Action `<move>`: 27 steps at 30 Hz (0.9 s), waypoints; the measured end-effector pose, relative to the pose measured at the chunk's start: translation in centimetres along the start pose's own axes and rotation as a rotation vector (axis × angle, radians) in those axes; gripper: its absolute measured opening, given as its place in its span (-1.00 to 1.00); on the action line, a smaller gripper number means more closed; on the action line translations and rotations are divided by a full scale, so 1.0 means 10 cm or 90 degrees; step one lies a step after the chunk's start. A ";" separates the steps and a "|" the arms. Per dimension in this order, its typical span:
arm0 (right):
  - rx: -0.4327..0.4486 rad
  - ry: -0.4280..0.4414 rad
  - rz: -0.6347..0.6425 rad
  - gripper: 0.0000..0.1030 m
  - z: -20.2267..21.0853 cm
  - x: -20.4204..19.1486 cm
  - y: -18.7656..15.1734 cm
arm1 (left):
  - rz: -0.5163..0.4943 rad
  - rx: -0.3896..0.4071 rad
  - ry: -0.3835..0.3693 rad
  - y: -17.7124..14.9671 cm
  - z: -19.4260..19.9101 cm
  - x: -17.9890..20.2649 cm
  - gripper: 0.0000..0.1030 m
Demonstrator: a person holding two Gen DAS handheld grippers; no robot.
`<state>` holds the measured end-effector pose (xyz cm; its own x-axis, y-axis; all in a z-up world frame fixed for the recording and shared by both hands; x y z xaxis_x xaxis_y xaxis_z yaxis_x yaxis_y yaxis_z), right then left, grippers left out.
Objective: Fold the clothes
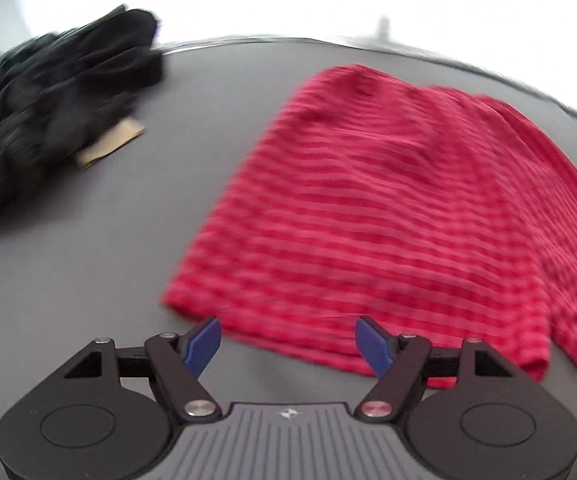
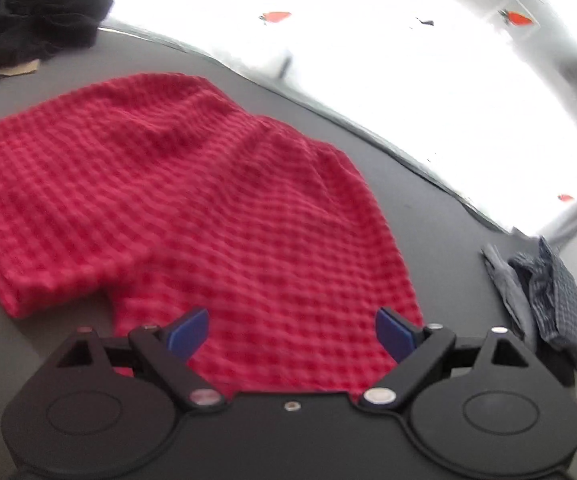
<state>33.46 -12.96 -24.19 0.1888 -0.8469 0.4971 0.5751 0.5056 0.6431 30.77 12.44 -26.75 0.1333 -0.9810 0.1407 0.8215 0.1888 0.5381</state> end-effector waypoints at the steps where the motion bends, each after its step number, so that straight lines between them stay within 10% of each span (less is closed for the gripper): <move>1: 0.011 0.017 0.010 0.77 0.01 -0.12 0.08 | 0.030 0.001 0.003 0.00 0.02 -0.15 0.46; 12: 0.099 0.252 0.073 0.40 0.44 -1.86 0.93 | 0.292 0.004 -0.090 -0.12 0.15 -1.24 0.46; 21: 0.067 0.297 0.077 -0.12 0.37 -2.75 1.14 | 0.310 0.001 -0.122 -0.07 0.16 -1.62 0.48; 23: 0.050 0.317 0.045 -0.70 0.30 -2.76 1.17 | 0.308 -0.006 -0.127 -0.05 0.14 -1.63 0.48; 27: 0.047 0.333 0.007 -0.91 0.35 -2.60 1.24 | 0.305 -0.009 -0.191 0.11 0.11 -1.54 0.49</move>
<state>32.95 15.88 -27.08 0.5782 -0.8003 0.1589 0.5161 0.5095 0.6885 28.99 27.76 -27.43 0.3311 -0.7305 0.5974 0.7158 0.6069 0.3455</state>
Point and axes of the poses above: each gripper's, at about its wrist camera, not at the fingertips, and z roughly against the way its jaws point, x to its right, y to its top, the point moved 7 cm from there along -z, roughly the way its jaws point, and after that the axes turned 8 degrees about -y, right-handed, at the moved point
